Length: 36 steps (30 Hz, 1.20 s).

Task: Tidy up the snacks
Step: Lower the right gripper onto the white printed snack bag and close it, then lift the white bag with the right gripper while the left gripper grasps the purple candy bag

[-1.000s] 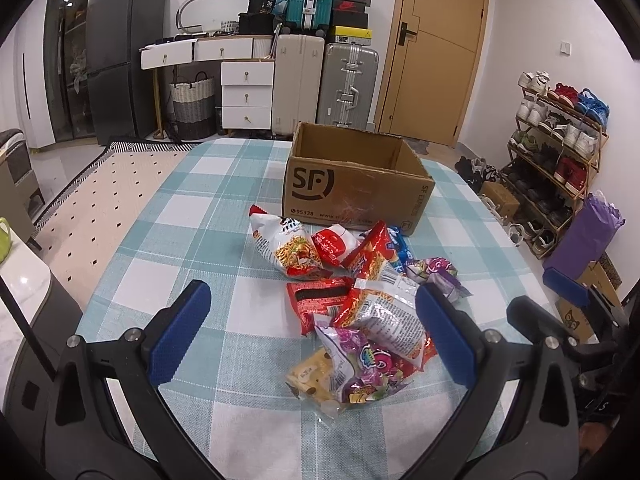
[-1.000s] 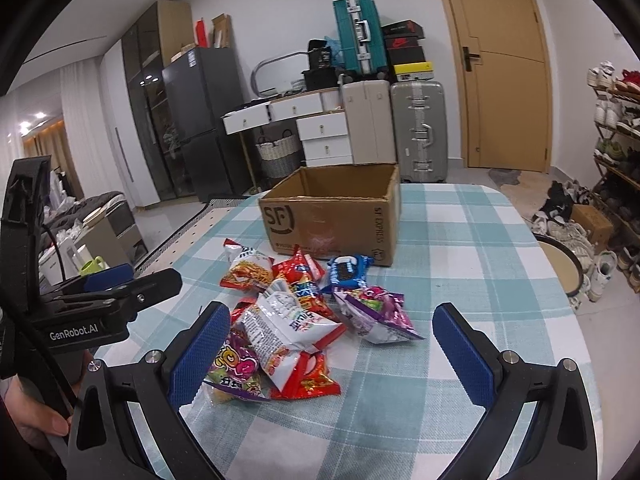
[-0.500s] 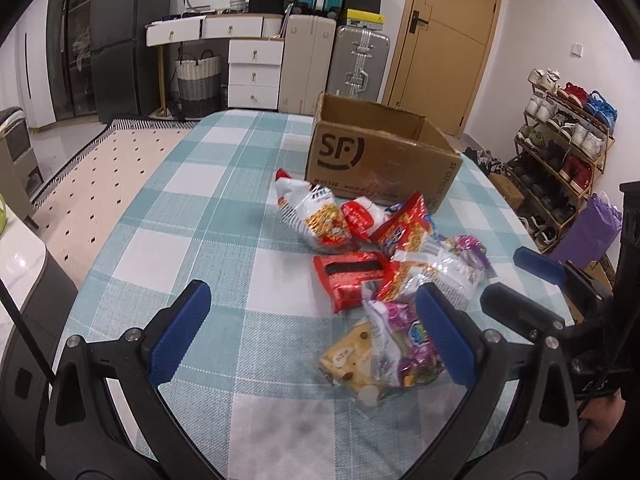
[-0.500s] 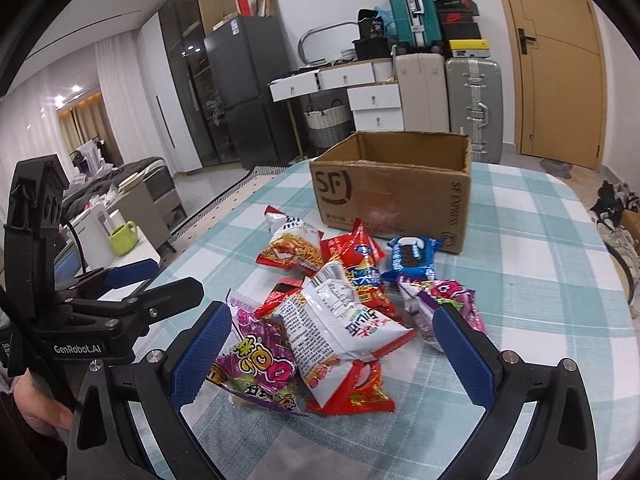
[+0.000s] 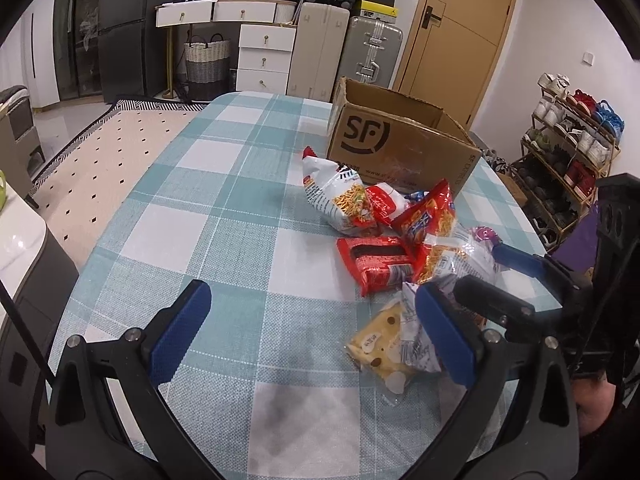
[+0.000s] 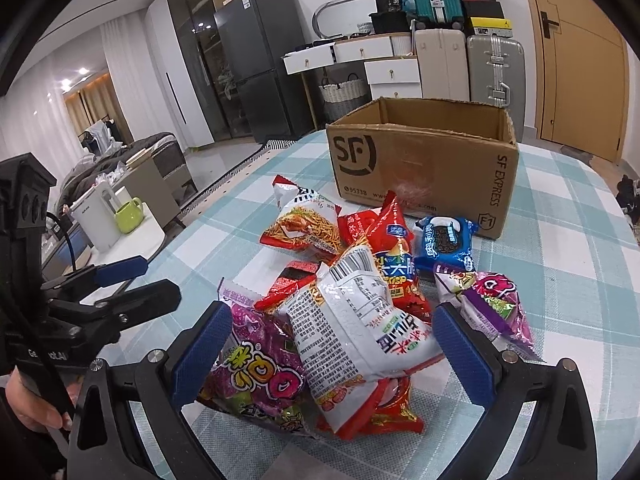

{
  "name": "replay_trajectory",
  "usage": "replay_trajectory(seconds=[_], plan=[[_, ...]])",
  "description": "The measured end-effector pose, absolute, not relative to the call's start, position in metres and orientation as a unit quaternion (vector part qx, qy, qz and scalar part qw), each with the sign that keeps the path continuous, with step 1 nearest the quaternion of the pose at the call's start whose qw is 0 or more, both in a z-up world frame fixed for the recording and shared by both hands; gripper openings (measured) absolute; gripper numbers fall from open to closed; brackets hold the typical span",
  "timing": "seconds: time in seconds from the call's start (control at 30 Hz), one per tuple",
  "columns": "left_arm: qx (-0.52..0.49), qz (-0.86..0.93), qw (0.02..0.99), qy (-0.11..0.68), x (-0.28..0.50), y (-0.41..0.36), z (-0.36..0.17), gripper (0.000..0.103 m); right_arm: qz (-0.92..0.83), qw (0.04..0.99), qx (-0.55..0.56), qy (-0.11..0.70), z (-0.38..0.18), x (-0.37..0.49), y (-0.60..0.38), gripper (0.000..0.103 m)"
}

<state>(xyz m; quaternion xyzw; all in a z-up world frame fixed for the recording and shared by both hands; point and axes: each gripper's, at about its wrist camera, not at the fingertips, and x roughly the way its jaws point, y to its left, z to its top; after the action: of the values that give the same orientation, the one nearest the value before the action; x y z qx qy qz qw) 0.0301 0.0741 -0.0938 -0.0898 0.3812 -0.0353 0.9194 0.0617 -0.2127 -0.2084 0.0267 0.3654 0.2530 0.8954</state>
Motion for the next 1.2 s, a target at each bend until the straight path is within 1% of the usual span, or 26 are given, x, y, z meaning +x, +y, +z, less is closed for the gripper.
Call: replay_trajectory(seconds=[0.13,0.2,0.27,0.37,0.43,0.5,0.53,0.6,0.63,0.87,1.2], plan=[[-0.090,-0.036,0.918,0.384,0.029,0.077,-0.095,0.102,0.252,0.893,0.024,0.373,-0.213,0.066,-0.210,0.095],[-0.090,-0.036,0.918,0.385,0.029,0.077,-0.096,0.102,0.250,0.890,0.021,0.380,-0.214,0.065,-0.209,0.086],[-0.090,-0.036,0.918,0.385,0.029,0.077,-0.097,0.102,0.254,0.888,0.023,0.383,-0.216,0.066,-0.209,0.082],[-0.091,-0.036,0.917,0.386,0.027,0.078,-0.097,0.102,0.257,0.887,0.024,0.383,-0.216,0.063,-0.209,0.071],[-0.091,-0.036,0.917,0.387,0.027,0.078,-0.097,0.102,0.253,0.886,0.024,0.387,-0.217,0.063,-0.210,0.067],[-0.091,-0.034,0.916,0.390,0.025,0.077,-0.097,0.102,0.263,0.881,0.032,0.391,-0.217,0.062,-0.210,0.058],[-0.092,-0.035,0.916,0.390,0.024,0.077,-0.097,0.101,0.266,0.881,0.033,0.389,-0.216,0.061,-0.210,0.056],[-0.092,-0.035,0.916,0.390,0.022,0.077,-0.096,0.102,0.269,0.881,0.035,0.386,-0.215,0.058,-0.210,0.048],[-0.091,-0.035,0.916,0.390,0.021,0.076,-0.096,0.101,0.269,0.881,0.036,0.388,-0.216,0.058,-0.211,0.045],[-0.090,-0.037,0.915,0.391,0.016,0.073,-0.092,0.101,0.273,0.884,0.048,0.377,-0.212,0.050,-0.217,0.041],[-0.089,-0.040,0.912,0.399,0.011,0.068,-0.087,0.101,0.281,0.890,0.101,0.346,-0.196,0.030,-0.246,0.041]])
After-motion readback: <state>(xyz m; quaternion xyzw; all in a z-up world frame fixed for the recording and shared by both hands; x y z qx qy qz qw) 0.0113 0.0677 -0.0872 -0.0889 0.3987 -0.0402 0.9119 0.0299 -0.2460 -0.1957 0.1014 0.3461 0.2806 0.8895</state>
